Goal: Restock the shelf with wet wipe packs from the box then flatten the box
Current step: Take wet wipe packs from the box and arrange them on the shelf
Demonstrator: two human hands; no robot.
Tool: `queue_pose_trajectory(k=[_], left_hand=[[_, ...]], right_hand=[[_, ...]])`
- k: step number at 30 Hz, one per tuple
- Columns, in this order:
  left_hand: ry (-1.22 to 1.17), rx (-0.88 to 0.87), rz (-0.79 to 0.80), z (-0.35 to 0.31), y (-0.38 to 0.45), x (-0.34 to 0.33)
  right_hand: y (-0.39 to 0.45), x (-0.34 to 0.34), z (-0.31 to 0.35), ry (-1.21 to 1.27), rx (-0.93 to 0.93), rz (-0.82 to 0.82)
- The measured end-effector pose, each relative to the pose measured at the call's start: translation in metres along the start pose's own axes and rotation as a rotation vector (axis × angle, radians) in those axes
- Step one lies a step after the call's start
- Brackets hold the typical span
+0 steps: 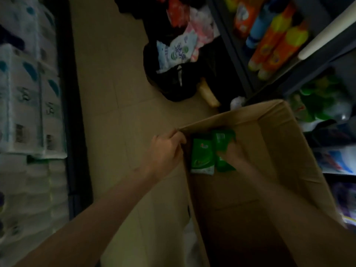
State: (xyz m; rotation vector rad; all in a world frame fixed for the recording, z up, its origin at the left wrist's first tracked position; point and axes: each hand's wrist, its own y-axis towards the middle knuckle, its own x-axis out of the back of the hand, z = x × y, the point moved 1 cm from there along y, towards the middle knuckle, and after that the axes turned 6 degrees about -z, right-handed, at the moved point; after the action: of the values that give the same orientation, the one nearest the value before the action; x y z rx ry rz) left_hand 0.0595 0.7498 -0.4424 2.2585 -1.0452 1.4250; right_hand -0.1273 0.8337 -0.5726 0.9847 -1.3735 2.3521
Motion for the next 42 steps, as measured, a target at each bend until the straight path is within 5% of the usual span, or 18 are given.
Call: queue_pose_trajectory(k=[5, 8, 12, 15, 17, 20, 22, 25, 31, 37, 42], left_hand=[[-0.13, -0.057, 0.008, -0.015, 0.009, -0.033], [-0.169, -0.042, 0.024, -0.025, 0.005, -0.044], [-0.548, 0.406, 0.17, -0.043, 0.014, -0.04], [-0.969, 0.725, 0.285, -0.052, 0.021, -0.033], [-1.101, 0.772, 0.21, -0.048, 0.021, -0.024], [-0.974, 0.753, 0.065, -0.022, 0.021, -0.005], [-0.803, 0.715, 0.151, -0.001, 0.018, 0.005], [-0.534, 0.693, 0.336, 0.022, 0.004, 0.01], [-0.571, 0.698, 0.34, 0.032, 0.004, -0.004], [-0.593, 0.632, 0.473, 0.011, 0.006, -0.001], [-0.746, 0.61, 0.44, 0.002, -0.003, 0.05]], right_hand=[[0.026, -0.033, -0.021, -0.186, -0.026, -0.019], [0.012, -0.003, -0.031, 0.305, -0.127, 0.05], [-0.041, 0.076, -0.023, 1.034, -0.251, 0.418], [-0.073, 0.109, -0.01, 0.979, -0.149, 0.621], [-0.068, 0.11, -0.004, 0.93, -0.075, 0.569], [-0.038, 0.089, -0.002, 0.907, -0.066, 0.323], [-0.016, 0.056, -0.007, 0.698, -0.124, 0.204], [0.007, -0.011, -0.002, 0.498, -0.151, 0.259], [0.026, -0.086, 0.027, 0.119, -0.125, -0.053], [-0.014, -0.022, 0.023, 0.681, -0.204, 0.127], [-0.086, 0.105, 0.04, 0.852, -0.042, 0.409]])
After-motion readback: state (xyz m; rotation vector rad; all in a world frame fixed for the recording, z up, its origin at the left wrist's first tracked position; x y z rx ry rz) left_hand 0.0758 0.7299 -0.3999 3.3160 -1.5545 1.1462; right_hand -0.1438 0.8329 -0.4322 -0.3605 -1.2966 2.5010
